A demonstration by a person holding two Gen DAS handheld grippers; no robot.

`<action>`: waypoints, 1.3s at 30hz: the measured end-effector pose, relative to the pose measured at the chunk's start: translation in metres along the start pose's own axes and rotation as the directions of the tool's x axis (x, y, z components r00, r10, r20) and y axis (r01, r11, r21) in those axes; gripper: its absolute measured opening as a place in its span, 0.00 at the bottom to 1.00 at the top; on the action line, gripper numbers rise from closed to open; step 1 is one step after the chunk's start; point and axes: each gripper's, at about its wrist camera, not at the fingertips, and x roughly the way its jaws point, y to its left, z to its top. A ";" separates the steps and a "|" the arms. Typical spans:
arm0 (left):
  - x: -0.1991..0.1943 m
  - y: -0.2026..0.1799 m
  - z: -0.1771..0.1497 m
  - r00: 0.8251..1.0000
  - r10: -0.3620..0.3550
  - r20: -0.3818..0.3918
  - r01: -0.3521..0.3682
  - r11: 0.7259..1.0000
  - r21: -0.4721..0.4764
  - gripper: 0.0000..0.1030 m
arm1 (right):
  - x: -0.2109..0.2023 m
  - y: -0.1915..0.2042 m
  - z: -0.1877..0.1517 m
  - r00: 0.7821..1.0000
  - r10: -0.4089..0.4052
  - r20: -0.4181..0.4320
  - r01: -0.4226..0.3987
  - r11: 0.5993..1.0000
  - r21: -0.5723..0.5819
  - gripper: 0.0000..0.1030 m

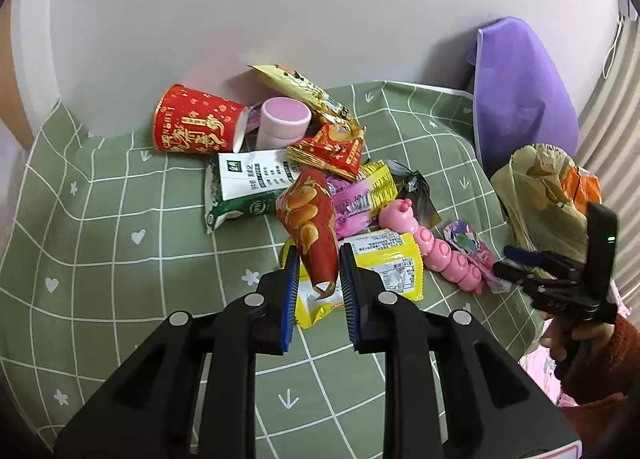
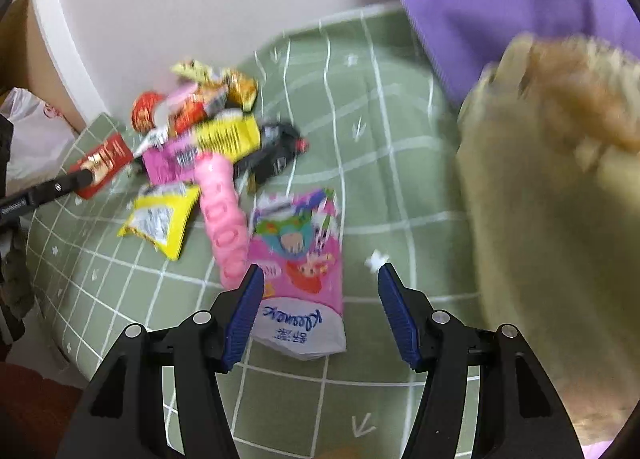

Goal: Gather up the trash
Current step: 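Grasp the red snack bag with the left tool while the right tool regrasps the tissue pack, then carry the red snack bag and tissue pack into the yellow trash bag with both tools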

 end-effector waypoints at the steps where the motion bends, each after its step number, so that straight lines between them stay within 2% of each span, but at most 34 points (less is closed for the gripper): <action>1: 0.001 -0.001 -0.001 1.000 -0.002 -0.002 0.002 1.000 0.001 0.19 | 0.005 -0.001 -0.002 1.000 0.004 -0.012 -0.004 1.000 0.007 0.55; 3: 0.002 -0.002 -0.001 1.000 -0.009 -0.006 0.009 1.000 0.005 0.19 | 0.008 -0.003 -0.004 1.000 0.018 -0.002 -0.018 0.999 0.026 0.52; 5: 0.004 -0.003 0.000 1.000 -0.014 -0.006 0.014 1.000 0.007 0.19 | 0.009 0.001 -0.004 1.000 -0.013 -0.008 0.013 1.000 0.000 0.36; 7: 0.007 -0.005 0.002 1.000 -0.021 -0.007 0.021 1.000 0.010 0.19 | 0.009 0.007 -0.005 1.000 0.003 -0.027 -0.003 1.000 -0.030 0.18; 8: 0.008 -0.008 0.004 1.000 -0.026 -0.007 0.026 0.999 0.018 0.19 | 0.008 0.009 -0.006 0.999 0.012 -0.035 -0.013 0.999 -0.039 0.12; 10: 0.010 -0.014 0.006 0.999 -0.037 -0.005 0.037 0.999 0.033 0.19 | 0.005 0.015 -0.007 1.000 0.010 -0.027 -0.011 0.999 -0.048 0.06; 15: 0.013 -0.033 0.018 0.997 -0.078 0.010 0.077 0.994 0.080 0.19 | -0.021 0.017 0.004 0.999 -0.023 0.047 0.025 0.999 -0.034 0.05; 20: 0.013 -0.074 0.044 0.986 -0.159 0.045 0.149 0.973 0.174 0.19 | -0.069 0.005 0.025 0.982 -0.114 0.153 0.118 0.993 -0.018 0.05; 23: 0.007 -0.109 0.066 0.969 -0.236 0.071 0.212 0.946 0.246 0.19 | -0.107 -0.005 0.037 0.955 -0.180 0.237 0.184 0.983 0.004 0.05; 26: 0.004 -0.149 0.088 0.944 -0.320 0.084 0.280 0.909 0.309 0.19 | -0.143 -0.016 0.045 0.915 -0.262 0.305 0.271 0.962 0.014 0.05; 27: 0.004 -0.163 0.095 0.935 -0.346 0.083 0.302 0.894 0.331 0.19 | -0.153 -0.020 0.047 0.896 -0.306 0.321 0.319 0.948 0.014 0.05; 31: 0.004 -0.218 0.107 0.902 -0.426 0.063 0.363 0.830 0.424 0.19 | -0.187 -0.042 0.045 0.851 -0.389 0.354 0.388 0.919 0.077 0.05; 35: 0.007 -0.263 0.108 0.875 -0.484 0.019 0.412 0.764 0.496 0.19 | -0.215 -0.064 0.036 0.814 -0.447 0.370 0.425 0.894 0.144 0.05; 39: 0.015 -0.293 0.107 0.851 -0.525 -0.029 0.460 0.717 0.524 0.19 | -0.228 -0.079 0.027 0.783 -0.507 0.360 0.478 0.861 0.173 0.05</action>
